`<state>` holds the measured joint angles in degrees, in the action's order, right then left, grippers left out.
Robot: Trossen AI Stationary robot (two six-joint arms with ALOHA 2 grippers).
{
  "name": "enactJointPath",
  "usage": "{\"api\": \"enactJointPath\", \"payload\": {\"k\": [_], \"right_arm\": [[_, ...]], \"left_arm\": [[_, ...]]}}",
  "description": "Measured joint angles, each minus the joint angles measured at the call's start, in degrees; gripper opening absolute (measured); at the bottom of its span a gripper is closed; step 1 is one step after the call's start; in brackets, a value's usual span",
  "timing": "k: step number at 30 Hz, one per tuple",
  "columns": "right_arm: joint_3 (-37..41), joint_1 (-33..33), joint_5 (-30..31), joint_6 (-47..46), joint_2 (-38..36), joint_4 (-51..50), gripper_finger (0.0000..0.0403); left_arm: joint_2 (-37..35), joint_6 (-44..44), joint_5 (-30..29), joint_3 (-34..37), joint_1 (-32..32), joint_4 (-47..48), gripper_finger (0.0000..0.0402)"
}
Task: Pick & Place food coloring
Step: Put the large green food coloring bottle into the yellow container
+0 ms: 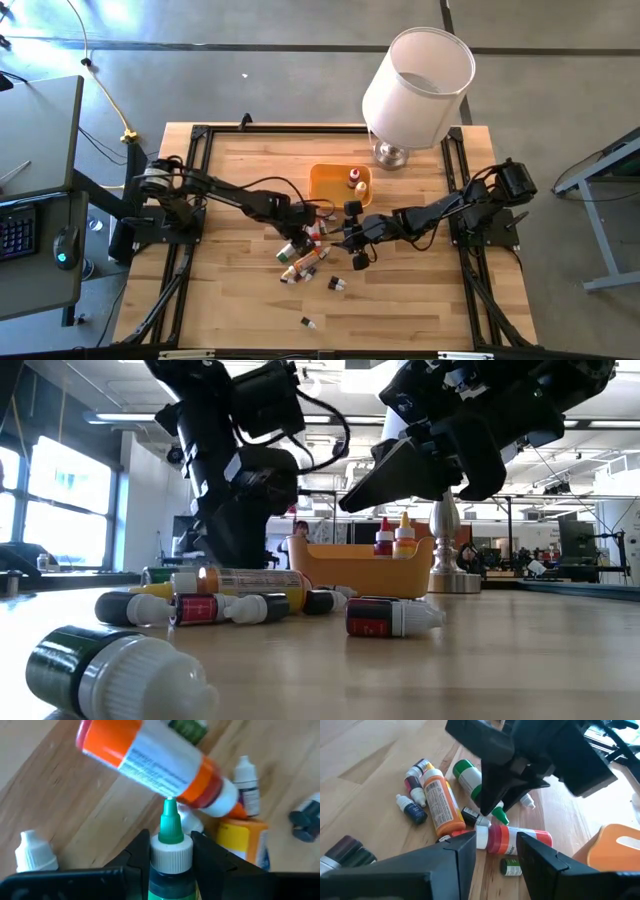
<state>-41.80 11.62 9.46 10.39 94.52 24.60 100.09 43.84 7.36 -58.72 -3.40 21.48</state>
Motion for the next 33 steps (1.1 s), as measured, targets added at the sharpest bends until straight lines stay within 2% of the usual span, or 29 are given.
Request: {"api": "enactJointPath", "payload": {"k": [7, 13, 17, 21, 26, 28, 33], "right_arm": [[0.0, 0.47, 0.1, 0.13, 0.0, 0.0, 0.0133], [-0.04, 0.55, 4.7, 0.26, -0.33, -0.32, 0.0133], [-0.04, 0.5, 8.37, -0.2, -0.35, -0.02, 0.0133], [-0.04, 0.55, 10.5, -2.03, -0.36, 0.89, 0.0133], [-0.02, 1.88, 13.5, -2.86, -2.77, -2.39, 0.0133], [-0.09, 2.85, 15.05, -2.89, -4.66, -3.59, 0.0133], [-0.11, 6.2, 15.27, -5.95, -12.81, -17.17, 0.0133]], "left_arm": [[-3.02, -8.92, -0.37, -6.82, 0.0, 3.62, 0.0097], [-8.53, -16.57, -9.73, -14.31, 0.0, 13.45, 0.0097], [-12.8, -22.19, -16.41, -17.64, 0.0, 13.07, 0.0097], [-16.82, -28.89, -21.82, -18.29, -0.01, 6.1, 0.0097], [-17.48, -38.01, -31.97, -18.18, 0.05, -5.44, 0.0097], [-16.74, -40.38, -33.49, -17.33, 0.65, -11.73, 0.0097], [-13.81, -40.75, -32.64, -9.16, 2.66, -25.1, 0.0097]]}}
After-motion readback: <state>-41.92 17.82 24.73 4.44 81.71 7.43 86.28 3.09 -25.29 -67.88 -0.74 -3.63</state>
